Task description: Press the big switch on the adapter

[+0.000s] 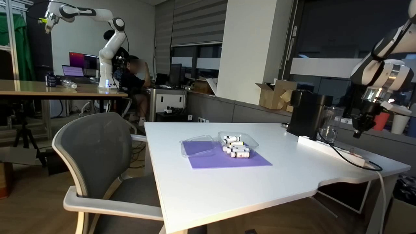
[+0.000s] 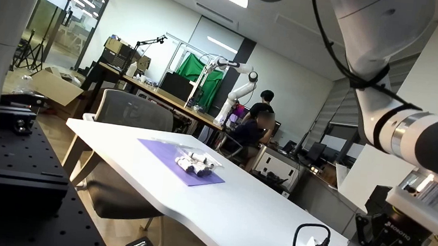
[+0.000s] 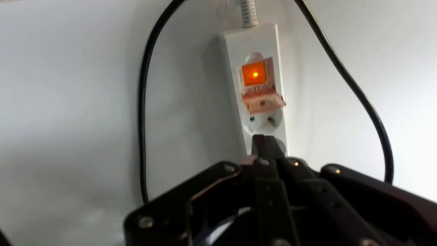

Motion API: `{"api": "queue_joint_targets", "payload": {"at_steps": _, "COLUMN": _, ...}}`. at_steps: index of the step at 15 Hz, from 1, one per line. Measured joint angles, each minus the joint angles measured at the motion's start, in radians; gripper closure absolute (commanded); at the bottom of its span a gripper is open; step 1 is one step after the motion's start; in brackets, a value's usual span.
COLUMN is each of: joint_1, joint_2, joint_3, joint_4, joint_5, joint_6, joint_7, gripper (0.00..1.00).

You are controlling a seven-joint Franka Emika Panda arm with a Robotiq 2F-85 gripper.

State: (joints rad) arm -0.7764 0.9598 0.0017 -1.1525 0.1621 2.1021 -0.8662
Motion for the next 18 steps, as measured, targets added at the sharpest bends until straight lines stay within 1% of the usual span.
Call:
{"api": "queue_joint_targets", "payload": {"at_steps": 1, "joint_1": 0.007, "joint_2": -0.037, "joint_3": 0.0, "joint_4": -0.02, "joint_5": 0.0, "joint_6": 0.021, "joint_7": 0.0, "gripper": 0.74}}
{"api": "queue_joint_targets", "payload": {"at_steps": 2, "joint_1": 0.014, "joint_2": -0.074, "joint_3": 0.0, "joint_4": -0.045, "joint_5": 0.0, "joint_6": 0.048, "joint_7": 0.001, "gripper": 0.73}}
{"api": "queue_joint_targets", "payload": {"at_steps": 4, "joint_1": 0.029, "joint_2": -0.138, "joint_3": -0.002, "joint_4": -0.101, "joint_5": -0.002, "joint_6": 0.108, "joint_7": 0.014, "gripper": 0.61}}
{"api": "queue_joint_targets", "payload": {"at_steps": 5, "joint_1": 0.037, "joint_2": -0.162, "joint_3": -0.007, "joint_4": -0.128, "joint_5": -0.004, "joint_6": 0.133, "joint_7": 0.022, "gripper": 0.53}}
{"api": "queue_joint_targets", "payload": {"at_steps": 7, "joint_1": 0.056, "joint_2": -0.194, "joint_3": -0.021, "joint_4": -0.175, "joint_5": -0.014, "joint_6": 0.167, "joint_7": 0.04, "gripper": 0.41}}
{"api": "queue_joint_targets", "payload": {"at_steps": 9, "joint_1": 0.078, "joint_2": -0.214, "joint_3": -0.043, "joint_4": -0.209, "joint_5": -0.042, "joint_6": 0.167, "joint_7": 0.056, "gripper": 0.27}}
{"api": "queue_joint_targets", "payload": {"at_steps": 12, "joint_1": 0.1, "joint_2": -0.232, "joint_3": -0.068, "joint_4": -0.235, "joint_5": -0.079, "joint_6": 0.124, "joint_7": 0.063, "gripper": 0.07}}
{"api": "queue_joint_targets", "payload": {"at_steps": 13, "joint_1": 0.107, "joint_2": -0.235, "joint_3": -0.079, "joint_4": -0.236, "joint_5": -0.088, "joint_6": 0.097, "joint_7": 0.069, "gripper": 0.01}}
{"api": "queue_joint_targets", "payload": {"at_steps": 14, "joint_1": 0.116, "joint_2": -0.238, "joint_3": -0.094, "joint_4": -0.235, "joint_5": -0.098, "joint_6": 0.057, "joint_7": 0.087, "gripper": 0.0}}
{"api": "queue_joint_targets", "payload": {"at_steps": 15, "joint_1": 0.128, "joint_2": -0.241, "joint_3": -0.111, "joint_4": -0.234, "joint_5": -0.109, "joint_6": 0.011, "joint_7": 0.122, "gripper": 0.0}}
{"api": "queue_joint_targets", "payload": {"at_steps": 16, "joint_1": 0.141, "joint_2": -0.243, "joint_3": -0.129, "joint_4": -0.231, "joint_5": -0.123, "joint_6": -0.04, "joint_7": 0.152, "gripper": 0.04}}
{"api": "queue_joint_targets", "payload": {"at_steps": 17, "joint_1": 0.152, "joint_2": -0.244, "joint_3": -0.143, "joint_4": -0.224, "joint_5": -0.131, "joint_6": -0.095, "joint_7": 0.182, "gripper": 0.0}}
{"api": "queue_joint_targets", "payload": {"at_steps": 18, "joint_1": 0.159, "joint_2": -0.244, "joint_3": -0.152, "joint_4": -0.219, "joint_5": -0.136, "joint_6": -0.129, "joint_7": 0.2, "gripper": 0.0}}
